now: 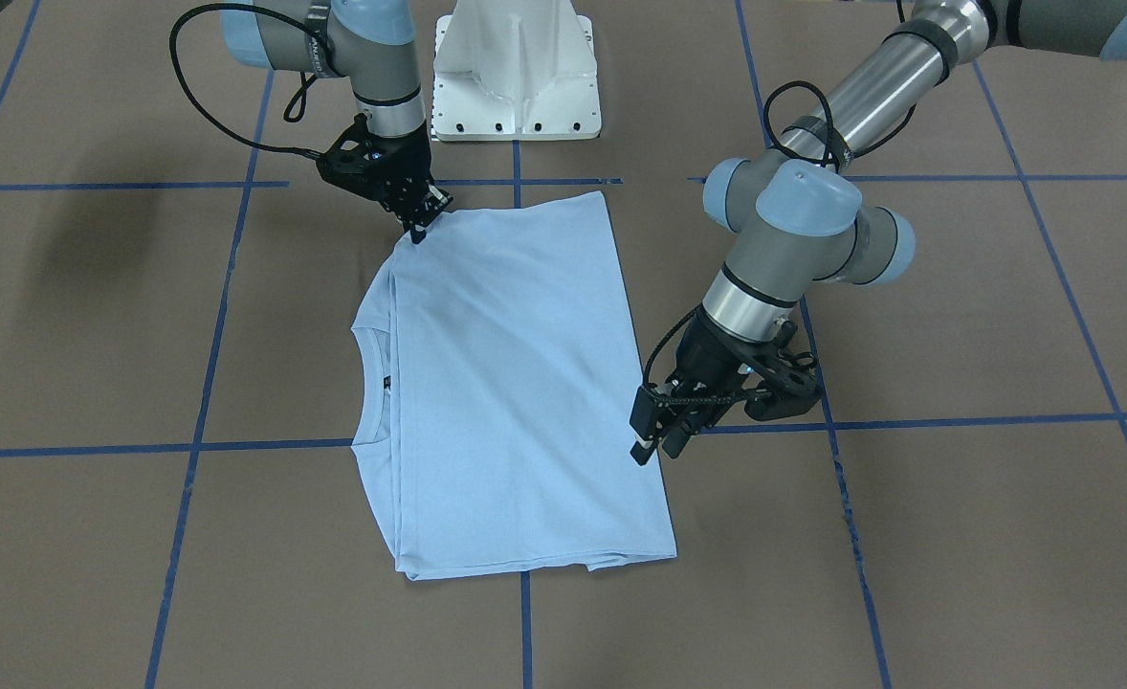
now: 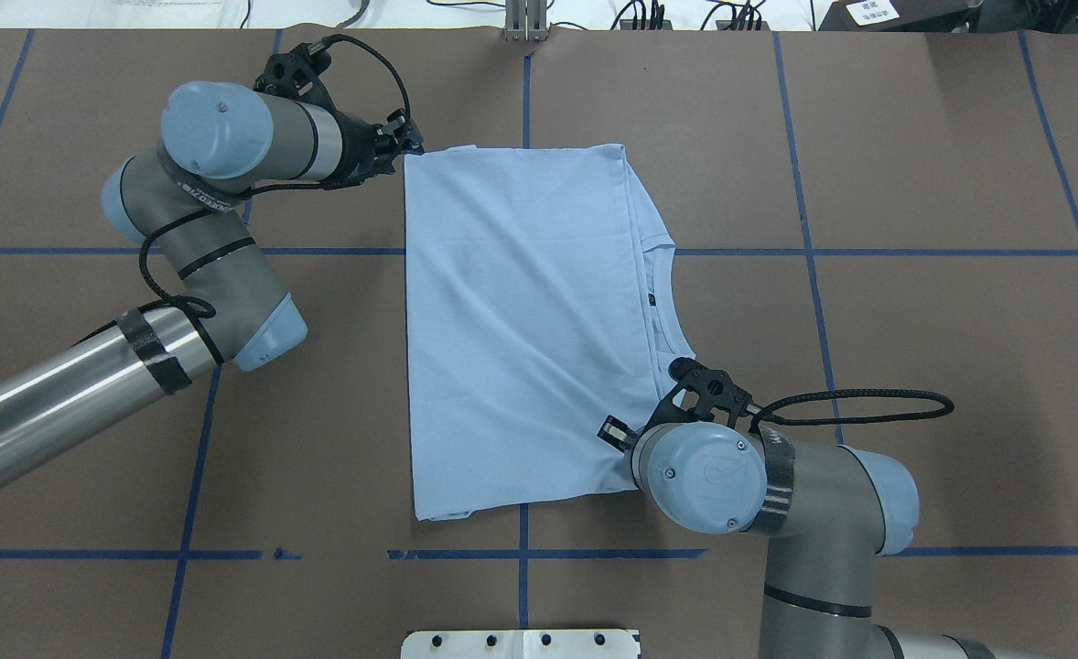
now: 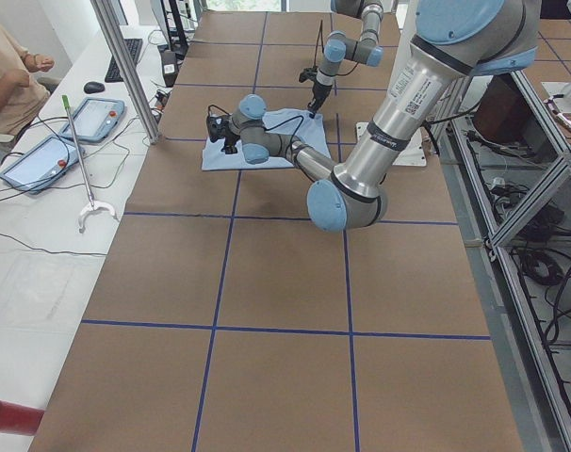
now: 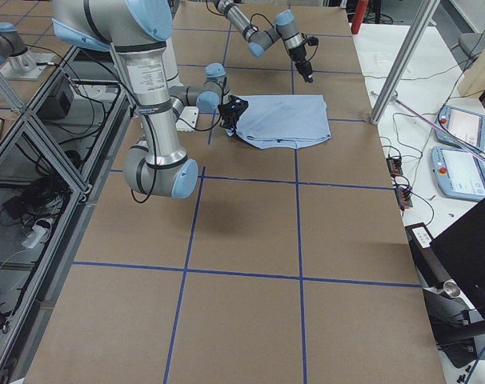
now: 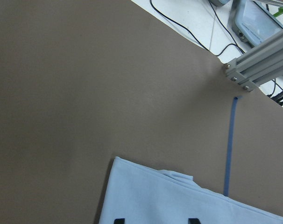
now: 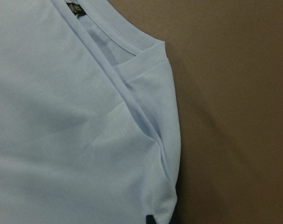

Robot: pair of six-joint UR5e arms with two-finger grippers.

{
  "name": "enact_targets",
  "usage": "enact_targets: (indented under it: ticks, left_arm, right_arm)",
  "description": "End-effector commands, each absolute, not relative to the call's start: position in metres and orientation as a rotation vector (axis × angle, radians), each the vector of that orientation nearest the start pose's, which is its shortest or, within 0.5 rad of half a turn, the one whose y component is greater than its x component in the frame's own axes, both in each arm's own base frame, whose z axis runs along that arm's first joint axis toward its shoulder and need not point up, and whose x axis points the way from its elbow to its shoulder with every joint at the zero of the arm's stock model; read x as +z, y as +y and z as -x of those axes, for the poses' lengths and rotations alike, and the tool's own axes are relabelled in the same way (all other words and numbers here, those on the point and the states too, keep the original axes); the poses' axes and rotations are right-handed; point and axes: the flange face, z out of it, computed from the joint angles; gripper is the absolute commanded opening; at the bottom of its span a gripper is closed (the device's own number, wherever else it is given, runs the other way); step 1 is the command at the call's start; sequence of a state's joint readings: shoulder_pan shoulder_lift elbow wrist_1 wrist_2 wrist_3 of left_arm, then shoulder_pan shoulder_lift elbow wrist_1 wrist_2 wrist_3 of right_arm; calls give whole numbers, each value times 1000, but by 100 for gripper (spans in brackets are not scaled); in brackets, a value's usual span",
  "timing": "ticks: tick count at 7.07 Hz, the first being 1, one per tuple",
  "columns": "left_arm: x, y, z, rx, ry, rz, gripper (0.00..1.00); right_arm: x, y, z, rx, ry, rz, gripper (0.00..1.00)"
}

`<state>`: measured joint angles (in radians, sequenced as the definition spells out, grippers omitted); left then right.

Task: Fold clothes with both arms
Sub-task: 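Move the left gripper down to the shirt's corner nearest the robot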

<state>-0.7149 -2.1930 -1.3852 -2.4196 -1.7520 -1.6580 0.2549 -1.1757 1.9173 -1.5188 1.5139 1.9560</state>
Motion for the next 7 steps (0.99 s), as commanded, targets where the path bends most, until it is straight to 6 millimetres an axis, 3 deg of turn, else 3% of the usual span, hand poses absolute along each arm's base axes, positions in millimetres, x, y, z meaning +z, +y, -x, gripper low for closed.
enact_targets:
  ticks: [1, 2, 3, 4, 5, 7]
  left_arm:
    - [251, -467, -475, -572, 1374, -109, 55]
    - [243, -412, -478, -564, 1305, -20, 55]
    - [242, -364, -497, -545, 1275, 15, 58]
    - [257, -326, -501, -527, 1256, 35, 60]
    - [278, -308, -506, -526, 1217, 63, 62]
    - [295, -270, -527, -542, 1171, 152, 62]
  right_arm:
    - [286, -284, 536, 632, -817, -1, 0]
    - [285, -285, 535, 633, -820, -1, 0]
    - [284, -284, 535, 631, -821, 0, 0]
    - [285, -284, 535, 631, -820, -1, 0]
    - [285, -285, 534, 633, -820, -1, 0]
    - [283, -284, 534, 633, -825, -1, 0]
